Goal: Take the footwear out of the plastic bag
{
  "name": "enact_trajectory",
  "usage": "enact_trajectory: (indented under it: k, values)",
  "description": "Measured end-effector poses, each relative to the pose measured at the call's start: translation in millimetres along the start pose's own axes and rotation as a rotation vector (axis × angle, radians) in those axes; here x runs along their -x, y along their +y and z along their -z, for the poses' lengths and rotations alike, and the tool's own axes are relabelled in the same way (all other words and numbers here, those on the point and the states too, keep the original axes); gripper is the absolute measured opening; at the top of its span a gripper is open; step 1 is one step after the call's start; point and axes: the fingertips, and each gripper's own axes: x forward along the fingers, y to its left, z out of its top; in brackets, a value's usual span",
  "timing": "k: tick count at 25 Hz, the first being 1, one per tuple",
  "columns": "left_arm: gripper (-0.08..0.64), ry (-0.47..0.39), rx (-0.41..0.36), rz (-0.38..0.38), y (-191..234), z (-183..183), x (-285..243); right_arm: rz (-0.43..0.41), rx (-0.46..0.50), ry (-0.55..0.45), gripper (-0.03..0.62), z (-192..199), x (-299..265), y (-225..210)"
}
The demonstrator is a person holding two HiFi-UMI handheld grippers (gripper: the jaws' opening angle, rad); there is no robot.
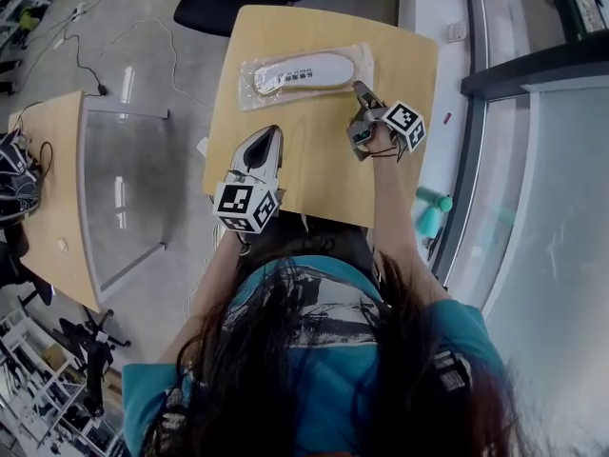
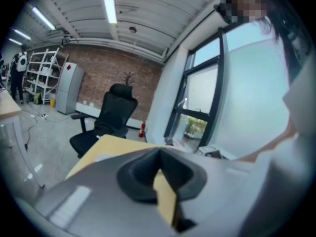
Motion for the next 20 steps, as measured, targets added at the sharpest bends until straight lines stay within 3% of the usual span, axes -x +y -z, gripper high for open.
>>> enact_trajectory:
  k: [4, 8, 18, 20]
  values:
    - [0.005, -0.001, -0.019, 0.013, 3.1, -5.2, -5.5, 0.035, -0.032, -0.027, 0.232, -7.7, -8.5, -11.1]
    - [0.005, -0.003, 0.001, -0.001, 13.9, -6.6, -5.9, 0.021, -0.098, -0.05, 0.232, -10.8, -17.0, -14.6]
    - [0.004, 0.005, 0.039, -0.043, 45.6, -4.7, 3.1, -0.009, -0.137, -0.068, 0.227, -14.6, -44.1, -11.3]
    - [0.005, 0.006, 0.048, -0.042, 50.1, -4.6, 4.6, 0.022, -0.145, -0.074, 0.156, -10.3, -43.6, -14.3]
